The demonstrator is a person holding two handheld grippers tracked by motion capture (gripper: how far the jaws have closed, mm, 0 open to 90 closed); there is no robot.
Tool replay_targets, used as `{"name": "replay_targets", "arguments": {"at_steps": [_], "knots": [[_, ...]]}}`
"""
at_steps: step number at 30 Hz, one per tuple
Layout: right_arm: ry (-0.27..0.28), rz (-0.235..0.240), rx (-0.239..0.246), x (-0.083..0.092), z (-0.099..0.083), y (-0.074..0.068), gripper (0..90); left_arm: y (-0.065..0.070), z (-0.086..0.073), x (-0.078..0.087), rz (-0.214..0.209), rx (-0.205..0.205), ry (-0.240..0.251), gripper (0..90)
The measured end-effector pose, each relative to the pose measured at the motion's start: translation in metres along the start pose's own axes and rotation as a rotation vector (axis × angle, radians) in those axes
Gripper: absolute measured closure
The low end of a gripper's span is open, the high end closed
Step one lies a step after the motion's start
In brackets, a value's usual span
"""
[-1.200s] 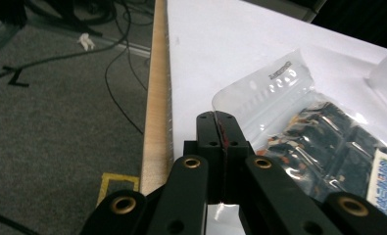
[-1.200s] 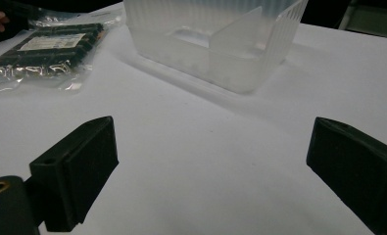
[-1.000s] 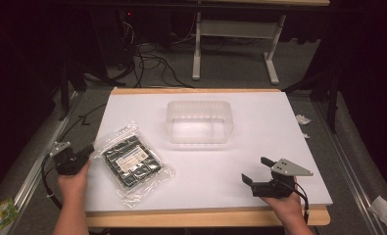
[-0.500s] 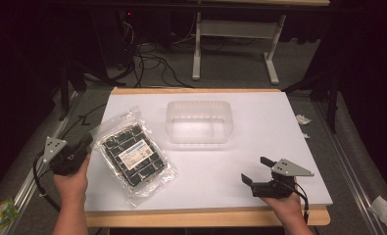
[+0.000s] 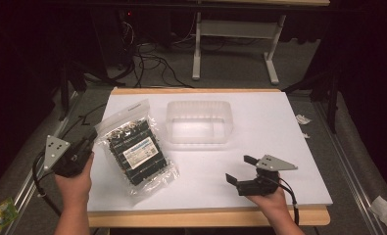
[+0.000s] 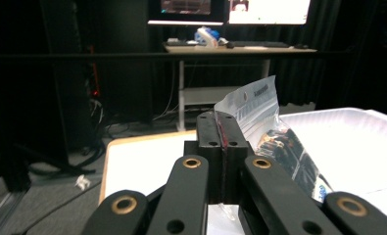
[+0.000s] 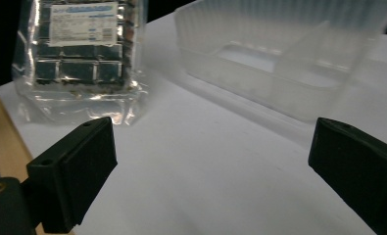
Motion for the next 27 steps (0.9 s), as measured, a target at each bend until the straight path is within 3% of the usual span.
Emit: {"name": "replay_targets", "arguments": {"at_steps": [5, 6, 7, 9, 11, 12, 16, 17, 20, 21, 27], "knots": [[-0.015, 0.061, 0.011, -0.022, 0.016, -0.014, 3.9, 0.011, 0.009, 0.001, -0.031, -0.028, 0.029, 90.0], [-0.017, 0.090, 0.009, -0.035, 0.026, -0.022, 3.9, 0.017, 0.014, 0.002, -0.047, -0.044, 0.044, 90.0], [-0.017, 0.090, 0.009, -0.035, 0.026, -0.022, 3.9, 0.017, 0.014, 0.002, -0.047, -0.044, 0.044, 90.0], [-0.021, 0.109, 0.037, -0.053, 0.037, -0.031, 3.7, 0.027, 0.021, 0.003, -0.077, -0.063, 0.061, 90.0], [-0.023, 0.119, 0.034, -0.060, 0.039, -0.034, 3.6, 0.030, 0.023, 0.003, -0.086, -0.067, 0.066, 90.0], [-0.035, 0.141, 0.028, -0.073, 0.043, -0.037, 3.4, 0.036, 0.027, 0.003, -0.102, -0.080, 0.077, 90.0], [-0.050, 0.168, 0.028, -0.092, 0.049, -0.044, 3.4, 0.044, 0.032, 0.004, -0.124, -0.099, 0.091, 90.0], [-0.055, 0.186, 0.027, -0.106, 0.055, -0.049, 4.1, 0.047, 0.034, 0.005, -0.133, -0.107, 0.093, 90.0], [-0.064, 0.200, 0.029, -0.116, 0.060, -0.051, 5.2, 0.054, 0.038, 0.004, -0.159, -0.122, 0.095, 90.0], [-0.067, 0.222, 0.020, -0.129, 0.065, -0.053, 6.9, 0.058, 0.039, 0.003, -0.168, -0.134, 0.092, 90.0], [-0.036, 0.279, 0.016, -0.140, 0.080, -0.062, 11.2, 0.071, 0.040, -0.002, -0.212, -0.162, 0.089, 90.0]]}}
Point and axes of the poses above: each handheld gripper's, and its own axes: x roughly backward along the jaws, z roughly out of its top, y roughly to its right, the point moved 1 cm from there along -x, roughly forward along the jaws, and after that the axes turned 8 degrees about -z, right-handed, at the moved point
